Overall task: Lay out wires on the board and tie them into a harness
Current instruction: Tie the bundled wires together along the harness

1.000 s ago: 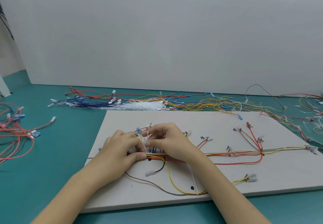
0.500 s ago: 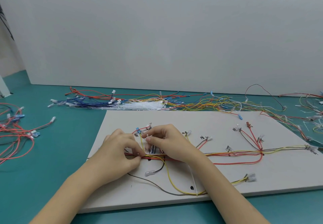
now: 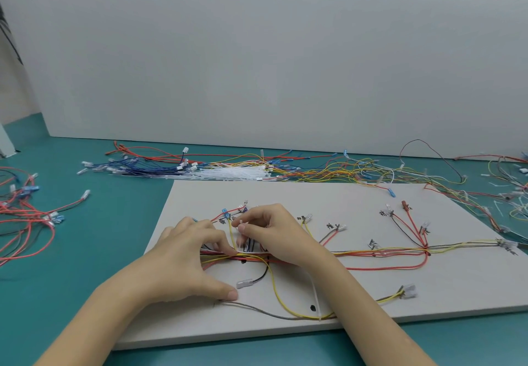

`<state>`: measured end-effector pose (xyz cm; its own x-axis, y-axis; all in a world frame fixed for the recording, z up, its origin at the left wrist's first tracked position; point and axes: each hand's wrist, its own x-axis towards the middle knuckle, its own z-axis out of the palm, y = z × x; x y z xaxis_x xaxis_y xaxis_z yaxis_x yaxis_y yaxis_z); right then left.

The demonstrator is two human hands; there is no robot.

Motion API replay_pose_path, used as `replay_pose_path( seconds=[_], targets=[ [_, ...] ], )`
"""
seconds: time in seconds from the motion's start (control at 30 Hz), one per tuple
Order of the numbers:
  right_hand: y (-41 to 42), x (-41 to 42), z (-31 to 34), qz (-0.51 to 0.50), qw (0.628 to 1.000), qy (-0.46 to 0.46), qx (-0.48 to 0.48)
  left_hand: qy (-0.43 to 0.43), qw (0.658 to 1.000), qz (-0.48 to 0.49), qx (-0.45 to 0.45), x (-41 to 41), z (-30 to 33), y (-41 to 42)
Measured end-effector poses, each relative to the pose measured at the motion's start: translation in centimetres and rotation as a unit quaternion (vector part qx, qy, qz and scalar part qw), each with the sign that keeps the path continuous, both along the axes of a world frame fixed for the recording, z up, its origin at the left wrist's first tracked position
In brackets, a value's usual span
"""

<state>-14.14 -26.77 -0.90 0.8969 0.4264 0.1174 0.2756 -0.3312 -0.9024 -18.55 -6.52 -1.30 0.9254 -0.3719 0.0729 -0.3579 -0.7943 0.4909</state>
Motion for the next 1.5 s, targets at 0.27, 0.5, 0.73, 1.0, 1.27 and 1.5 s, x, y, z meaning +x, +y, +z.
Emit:
replay_pose_path(
  seconds=[0.27,0.5,0.73,1.0,1.27,1.5],
  targets=[
    [0.0,0.0,0.0,-0.004,1.000,0.002,-0.001,-0.034,0.999,-0.011,-0.024,-0.1,-0.4,-0.1],
    [-0.1,0.1,-0.1,-0.007,1.000,-0.002,0.004,-0.057,0.994,-0.013,-0.092,0.0,-0.6,-0.4],
    [0.0,0.3,-0.3,-0.004,1.000,0.000,0.004,-0.031,0.997,-0.017,-0.069,-0.1,-0.6,-0.2],
    [-0.1,0.3,-0.3,-0.006,1.000,0.001,0.009,-0.030,0.998,-0.021,-0.060,0.3,-0.7,-0.3],
    [-0.1,0.3,-0.5,-0.006,1.000,0.002,0.011,-0.093,0.995,-0.006,-0.038,-0.8,-0.5,-0.8],
    [0.0,0.4,-0.5,-0.007,1.000,0.005,0.009,-0.225,0.972,-0.011,0.069,-2.4,0.0,-1.4]
  ],
)
